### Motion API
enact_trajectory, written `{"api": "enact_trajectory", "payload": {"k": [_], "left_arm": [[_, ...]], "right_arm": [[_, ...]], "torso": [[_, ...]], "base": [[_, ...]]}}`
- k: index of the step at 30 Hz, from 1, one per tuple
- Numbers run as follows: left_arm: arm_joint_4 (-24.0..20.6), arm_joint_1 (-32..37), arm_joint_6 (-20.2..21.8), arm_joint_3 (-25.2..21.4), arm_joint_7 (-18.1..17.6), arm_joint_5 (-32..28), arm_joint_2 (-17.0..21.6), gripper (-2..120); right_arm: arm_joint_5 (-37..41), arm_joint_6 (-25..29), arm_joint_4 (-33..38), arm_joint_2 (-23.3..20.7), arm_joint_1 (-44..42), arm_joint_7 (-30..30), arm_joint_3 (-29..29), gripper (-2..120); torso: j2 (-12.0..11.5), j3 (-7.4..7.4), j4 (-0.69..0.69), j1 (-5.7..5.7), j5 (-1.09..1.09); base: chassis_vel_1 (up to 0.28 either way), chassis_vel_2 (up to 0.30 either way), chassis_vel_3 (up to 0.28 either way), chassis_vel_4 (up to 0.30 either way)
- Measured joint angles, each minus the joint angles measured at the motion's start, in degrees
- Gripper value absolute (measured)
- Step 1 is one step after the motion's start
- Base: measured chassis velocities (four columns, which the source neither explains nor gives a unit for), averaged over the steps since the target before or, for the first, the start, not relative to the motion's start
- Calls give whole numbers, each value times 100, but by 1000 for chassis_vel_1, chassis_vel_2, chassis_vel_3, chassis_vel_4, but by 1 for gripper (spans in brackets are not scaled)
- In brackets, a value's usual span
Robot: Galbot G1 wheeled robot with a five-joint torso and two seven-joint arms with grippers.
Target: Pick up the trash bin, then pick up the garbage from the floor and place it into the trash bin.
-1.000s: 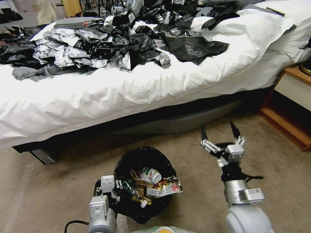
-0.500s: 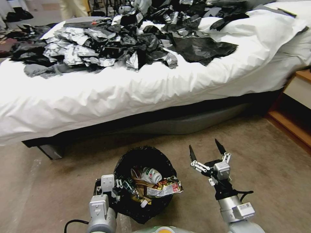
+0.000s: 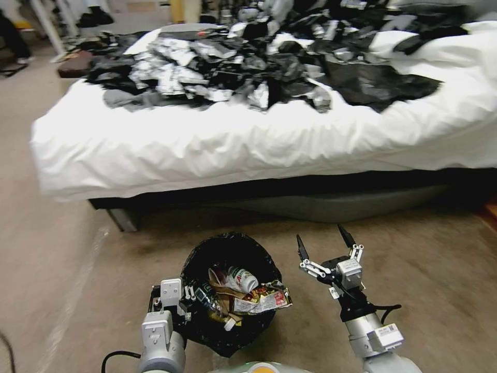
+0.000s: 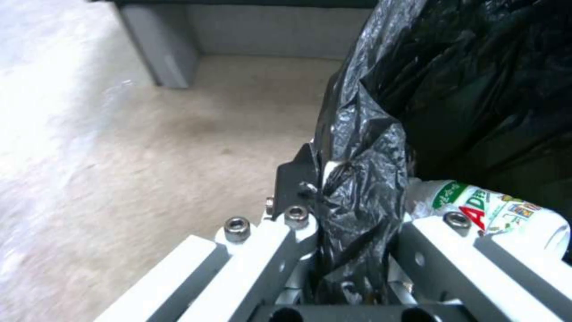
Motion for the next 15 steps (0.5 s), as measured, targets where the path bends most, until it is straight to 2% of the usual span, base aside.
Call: {"api": "enact_trajectory", "payload": {"k": [15], "left_arm": [[-48,-19,1,-42,0,-50,-4,3]], "right_arm": [[-29,17,-88,21,12,-4,-11,100]], "torso": [[0,0,0,0,0]], "base": [[125,121,123,122]]}}
